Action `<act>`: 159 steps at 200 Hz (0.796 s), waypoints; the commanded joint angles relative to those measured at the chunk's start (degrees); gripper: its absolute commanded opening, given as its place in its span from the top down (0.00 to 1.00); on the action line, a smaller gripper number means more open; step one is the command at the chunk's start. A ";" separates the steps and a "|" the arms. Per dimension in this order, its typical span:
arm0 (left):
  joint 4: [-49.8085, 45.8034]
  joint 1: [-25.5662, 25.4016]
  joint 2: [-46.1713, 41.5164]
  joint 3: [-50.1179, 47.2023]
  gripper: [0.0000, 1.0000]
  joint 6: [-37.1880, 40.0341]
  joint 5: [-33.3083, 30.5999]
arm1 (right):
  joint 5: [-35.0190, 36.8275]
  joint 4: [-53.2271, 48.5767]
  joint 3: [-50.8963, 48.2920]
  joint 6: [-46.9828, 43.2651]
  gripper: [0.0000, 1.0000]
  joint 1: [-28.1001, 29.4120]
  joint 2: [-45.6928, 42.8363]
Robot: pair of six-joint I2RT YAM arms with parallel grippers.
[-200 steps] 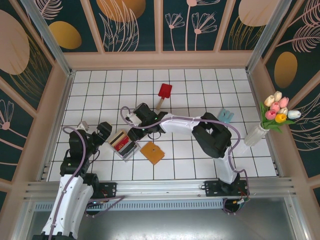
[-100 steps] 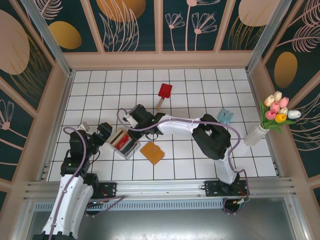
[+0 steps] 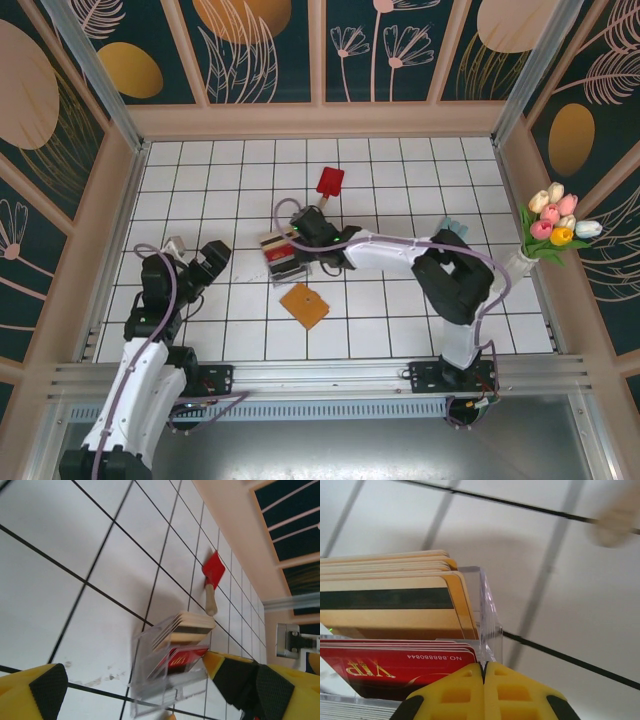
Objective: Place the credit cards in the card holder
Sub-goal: Move the storage box to the center of the table.
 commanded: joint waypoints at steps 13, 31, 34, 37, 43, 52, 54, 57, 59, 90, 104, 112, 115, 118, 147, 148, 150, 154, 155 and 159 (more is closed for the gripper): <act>6.83 -0.51 3.89 -0.18 0.02 2.02 6.10 | 9.71 1.31 -10.01 16.80 0.99 -5.27 -9.94; 9.01 -1.63 6.41 -0.12 0.02 2.46 7.00 | 12.96 -0.79 -14.33 23.11 0.98 -7.89 -13.95; 9.36 -1.87 6.92 -0.04 0.02 2.51 7.03 | 13.55 -1.23 -14.91 24.11 0.99 -8.33 -14.59; 9.70 -2.20 7.42 0.12 0.02 2.56 7.08 | 14.26 -1.68 -15.68 25.32 0.99 -8.82 -15.40; 10.31 -2.99 8.52 0.35 0.01 2.71 6.96 | 15.39 -2.34 -16.72 27.15 0.99 -9.66 -16.60; 11.28 -4.42 10.13 0.93 0.02 2.99 6.54 | 16.67 -2.97 -18.38 29.92 0.99 -10.75 -18.30; 11.39 -4.73 10.55 1.05 0.01 3.10 6.38 | 16.89 -2.99 -18.77 30.42 0.99 -10.97 -18.71; 11.68 -5.32 11.07 1.22 0.02 3.21 6.20 | 17.13 -3.01 -19.35 31.37 1.00 -11.33 -19.23; 11.84 -5.70 11.49 1.36 0.01 3.22 6.07 | 17.29 -3.00 -19.73 31.92 1.00 -11.62 -19.55; 14.66 -10.49 16.51 2.77 0.02 3.46 5.35 | 16.73 -0.22 -22.93 36.97 1.00 -13.45 -22.49; 15.32 -12.24 17.80 2.90 0.01 3.66 5.02 | 15.34 1.13 -22.54 37.47 0.99 -13.45 -21.71; 15.80 -13.30 18.43 2.89 0.01 3.66 5.00 | 14.68 1.82 -22.10 37.25 0.99 -13.45 -20.87; 15.99 -13.82 18.62 2.89 0.01 3.66 4.99 | 14.51 2.00 -21.85 37.16 0.98 -13.50 -20.42; 16.19 -14.23 18.87 2.88 0.01 3.71 5.01 | 14.48 2.07 -21.59 37.07 0.98 -13.53 -19.99; 16.93 -18.84 21.60 3.14 0.01 3.99 3.98 | 13.21 4.27 -19.32 36.80 0.98 -13.54 -16.72; 16.93 -19.01 21.68 3.14 0.02 4.00 3.91 | 13.18 4.37 -19.27 36.80 0.98 -13.58 -16.62; 16.89 -19.29 21.90 3.20 0.01 4.01 3.74 | 13.10 4.49 -19.05 36.84 0.98 -13.55 -16.46; 16.86 -19.90 22.26 3.30 0.02 4.14 3.46 | 13.06 4.65 -18.75 36.68 0.98 -13.54 -16.02; 16.85 -20.12 22.37 3.35 0.02 4.16 3.38 | 13.02 4.70 -18.68 36.69 0.98 -13.54 -15.97; 16.68 -20.65 22.73 3.44 0.02 4.19 3.04 | 12.87 4.87 -18.34 36.46 0.98 -13.56 -15.56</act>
